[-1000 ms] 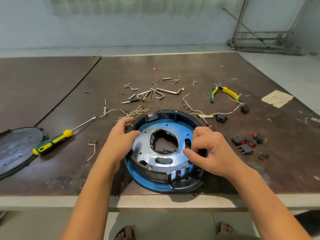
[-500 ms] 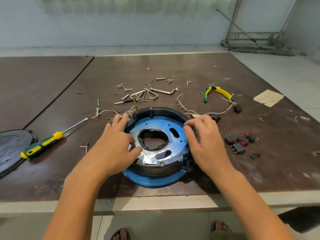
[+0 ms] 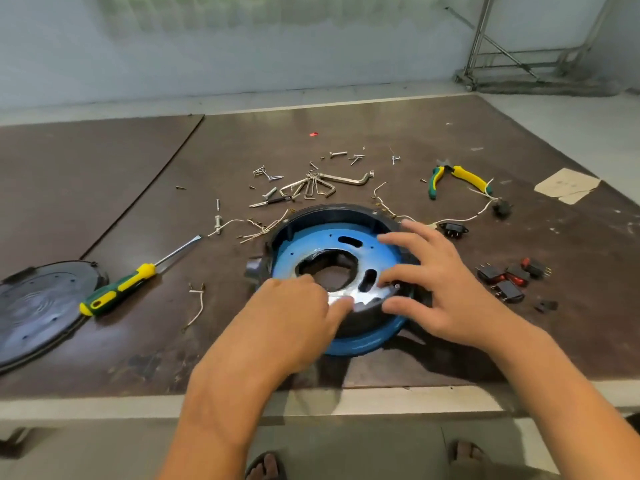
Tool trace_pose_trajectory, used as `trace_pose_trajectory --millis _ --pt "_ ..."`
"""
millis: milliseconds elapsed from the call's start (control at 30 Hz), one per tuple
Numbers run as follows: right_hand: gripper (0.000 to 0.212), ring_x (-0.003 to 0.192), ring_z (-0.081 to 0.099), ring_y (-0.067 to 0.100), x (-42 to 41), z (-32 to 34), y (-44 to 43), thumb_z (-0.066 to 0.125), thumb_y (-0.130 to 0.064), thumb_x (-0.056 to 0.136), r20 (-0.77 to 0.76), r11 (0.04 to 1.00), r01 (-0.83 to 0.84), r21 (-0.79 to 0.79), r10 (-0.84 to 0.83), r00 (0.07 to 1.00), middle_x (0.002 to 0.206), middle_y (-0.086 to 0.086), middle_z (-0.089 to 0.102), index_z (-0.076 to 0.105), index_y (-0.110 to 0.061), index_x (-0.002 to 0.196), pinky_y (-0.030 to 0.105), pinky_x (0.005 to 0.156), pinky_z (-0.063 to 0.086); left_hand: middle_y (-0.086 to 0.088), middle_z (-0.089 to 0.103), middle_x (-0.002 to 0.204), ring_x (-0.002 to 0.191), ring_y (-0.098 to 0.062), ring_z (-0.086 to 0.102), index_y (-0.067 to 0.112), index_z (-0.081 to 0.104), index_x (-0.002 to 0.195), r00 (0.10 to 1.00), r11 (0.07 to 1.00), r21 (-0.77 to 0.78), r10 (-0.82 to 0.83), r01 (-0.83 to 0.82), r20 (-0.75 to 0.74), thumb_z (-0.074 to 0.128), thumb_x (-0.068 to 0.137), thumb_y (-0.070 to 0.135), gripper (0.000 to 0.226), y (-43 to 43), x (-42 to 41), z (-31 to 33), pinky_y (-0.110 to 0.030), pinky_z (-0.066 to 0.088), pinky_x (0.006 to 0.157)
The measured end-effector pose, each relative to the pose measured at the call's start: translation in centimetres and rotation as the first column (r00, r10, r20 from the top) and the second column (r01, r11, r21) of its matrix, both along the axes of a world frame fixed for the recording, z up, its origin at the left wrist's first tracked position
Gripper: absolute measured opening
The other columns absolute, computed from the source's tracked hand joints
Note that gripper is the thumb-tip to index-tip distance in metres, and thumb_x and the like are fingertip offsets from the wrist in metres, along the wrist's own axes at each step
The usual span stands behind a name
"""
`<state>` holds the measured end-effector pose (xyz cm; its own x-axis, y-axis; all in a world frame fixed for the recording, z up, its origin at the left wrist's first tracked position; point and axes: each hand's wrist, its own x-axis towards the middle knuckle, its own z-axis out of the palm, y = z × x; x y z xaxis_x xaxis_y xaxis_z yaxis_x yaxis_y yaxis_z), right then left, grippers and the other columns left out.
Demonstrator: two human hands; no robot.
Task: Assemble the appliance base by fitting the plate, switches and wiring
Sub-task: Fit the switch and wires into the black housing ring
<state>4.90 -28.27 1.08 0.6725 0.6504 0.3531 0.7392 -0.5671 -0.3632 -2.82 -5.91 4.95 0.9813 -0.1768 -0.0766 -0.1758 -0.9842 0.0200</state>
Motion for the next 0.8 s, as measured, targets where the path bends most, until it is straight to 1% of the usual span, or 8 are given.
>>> trace_pose_trajectory --millis 67,167,333,467,600,667,733,800 --pt "0.035 0.152 0.016 0.023 0.6 -0.1 -0.9 0.072 -0.022 0.088 -0.060 0.998 0.040 0.050 -0.037 0.998 0.154 0.001 0.040 0.070 -0.024 0.122 0.041 0.122 0.015 -0.001 0.049 0.088 0.067 -0.014 0.039 0.024 0.052 0.093 0.998 0.998 -0.032 0.049 -0.050 -0.034 0.028 0.099 0.061 0.045 -1.8 -1.1 0.2 -0.036 0.034 0.071" --pt "0.059 0.147 0.027 0.015 0.6 -0.4 -0.8 0.064 0.007 0.081 -0.113 0.995 0.057 0.082 -0.048 0.992 0.150 0.002 0.043 0.063 -0.021 0.132 0.032 0.122 0.022 0.002 0.049 0.098 0.080 -0.015 0.049 0.020 0.050 0.110 0.998 0.990 -0.136 -0.037 0.029 -0.056 0.040 0.101 0.052 0.035 -3.8 -0.8 -0.3 -0.034 0.043 0.073" --pt "0.067 0.140 0.036 0.016 -1.0 -1.2 1.4 0.053 0.000 0.073 -0.101 0.986 0.003 0.166 0.014 0.995 0.142 0.003 0.047 0.055 -0.013 0.139 0.021 0.116 0.024 0.004 0.058 0.120 0.101 -0.009 0.057 0.024 0.037 0.139 0.987 0.860 -0.505 -0.134 0.073 -0.087 0.056 0.098 0.040 0.048 -3.5 0.5 -0.2 -0.029 0.049 0.091" --pt "0.055 0.142 0.033 0.009 -0.9 -1.4 0.7 0.053 -0.029 0.089 -0.182 0.981 -0.011 0.192 0.046 0.982 0.148 -0.006 0.042 0.051 -0.019 0.143 0.034 0.117 0.032 0.015 0.042 0.145 0.129 -0.004 0.043 0.029 0.044 0.143 0.987 0.905 -0.410 -0.150 0.116 -0.051 0.066 0.085 0.056 0.068 0.1 0.8 0.3 -0.019 0.031 0.107" --pt "0.052 0.151 0.018 0.017 -2.3 -1.7 2.2 0.052 -0.057 0.091 -0.090 0.989 0.083 0.124 -0.072 0.993 0.155 -0.008 0.033 0.055 -0.034 0.137 0.044 0.121 0.023 0.024 0.049 0.128 0.120 -0.001 0.046 0.039 0.057 0.125 0.995 0.941 -0.337 -0.040 0.007 -0.090 0.063 0.054 0.088 0.086 3.2 1.0 0.7 -0.041 0.011 0.121" --pt "0.036 0.147 0.025 0.019 -3.3 -1.9 3.7 0.052 -0.050 0.094 -0.010 0.982 0.075 0.172 -0.074 0.997 0.146 -0.005 0.043 0.063 -0.030 0.122 0.043 0.119 0.024 0.026 0.053 0.117 0.111 0.001 0.051 0.041 0.058 0.119 0.999 0.948 -0.318 0.016 -0.030 -0.045 0.046 0.044 0.100 0.096 3.2 1.3 0.3 -0.042 0.021 0.118" --pt "0.027 0.139 0.034 0.015 -3.5 -2.1 4.3 0.046 -0.040 0.100 0.007 0.982 0.051 0.180 -0.053 0.999 0.128 -0.004 0.054 0.067 -0.023 0.102 0.043 0.117 0.028 0.026 0.057 0.100 0.096 0.003 0.056 0.039 0.060 0.110 0.998 0.940 -0.336 0.059 -0.057 -0.004 0.034 0.044 0.103 0.095 2.5 1.5 -0.3 -0.035 0.043 0.100" --pt "0.028 0.132 0.038 0.011 -2.8 -2.1 4.1 0.043 -0.032 0.101 -0.032 0.980 0.035 0.196 -0.030 0.999 0.115 -0.002 0.056 0.063 -0.019 0.088 0.034 0.118 0.027 0.022 0.059 0.083 0.080 0.003 0.056 0.037 0.059 0.096 0.996 0.939 -0.338 0.084 -0.068 0.032 0.026 0.046 0.103 0.088 1.4 1.7 -0.9 -0.032 0.045 0.078"
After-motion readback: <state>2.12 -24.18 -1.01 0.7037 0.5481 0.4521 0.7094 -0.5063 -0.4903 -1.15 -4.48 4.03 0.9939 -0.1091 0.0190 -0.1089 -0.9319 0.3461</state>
